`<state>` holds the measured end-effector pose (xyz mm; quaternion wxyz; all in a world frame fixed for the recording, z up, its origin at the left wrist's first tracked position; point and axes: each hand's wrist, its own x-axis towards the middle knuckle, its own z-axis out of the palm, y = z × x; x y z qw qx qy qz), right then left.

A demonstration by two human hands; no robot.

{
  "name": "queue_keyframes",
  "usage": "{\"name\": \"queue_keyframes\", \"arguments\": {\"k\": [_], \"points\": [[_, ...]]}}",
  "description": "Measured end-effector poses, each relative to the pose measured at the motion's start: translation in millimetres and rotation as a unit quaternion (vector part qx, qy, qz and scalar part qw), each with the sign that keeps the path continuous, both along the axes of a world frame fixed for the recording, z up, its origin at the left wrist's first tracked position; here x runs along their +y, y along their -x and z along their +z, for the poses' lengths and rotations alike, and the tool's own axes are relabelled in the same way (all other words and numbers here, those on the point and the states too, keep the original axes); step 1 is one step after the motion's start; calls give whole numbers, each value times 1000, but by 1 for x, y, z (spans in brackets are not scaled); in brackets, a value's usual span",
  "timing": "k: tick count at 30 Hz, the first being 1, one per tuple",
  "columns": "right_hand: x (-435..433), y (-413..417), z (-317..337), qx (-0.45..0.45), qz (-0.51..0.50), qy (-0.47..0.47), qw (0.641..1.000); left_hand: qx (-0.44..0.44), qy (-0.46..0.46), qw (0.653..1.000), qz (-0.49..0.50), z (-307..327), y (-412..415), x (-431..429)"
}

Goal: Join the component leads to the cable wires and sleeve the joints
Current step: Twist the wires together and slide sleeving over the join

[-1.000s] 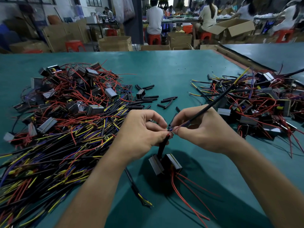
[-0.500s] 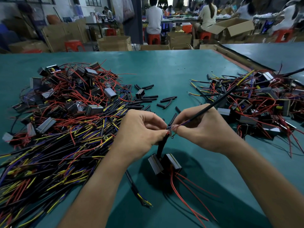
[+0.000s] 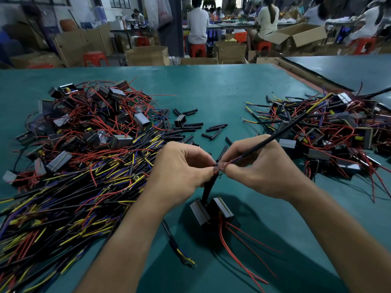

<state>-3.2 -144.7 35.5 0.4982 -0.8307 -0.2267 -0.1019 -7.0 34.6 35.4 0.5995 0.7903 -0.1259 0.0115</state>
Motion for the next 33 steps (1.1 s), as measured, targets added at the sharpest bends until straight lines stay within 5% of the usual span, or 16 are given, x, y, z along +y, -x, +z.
{"name": "queue_keyframes", "arguments": {"k": [6, 14, 24, 33], "points": [[1, 0, 0, 4, 4, 6, 1000, -17, -15, 1000, 8, -1, -1, 0], [3, -5, -1, 118, -11, -45, 992, -73, -57, 995, 25, -4, -2, 0], [0, -3, 1, 68, -2, -2, 998, -36, -26, 999, 13, 0, -1, 1], [6, -4, 1, 135, -35, -47, 989, -208, -119, 967, 87, -5, 2, -3]]}}
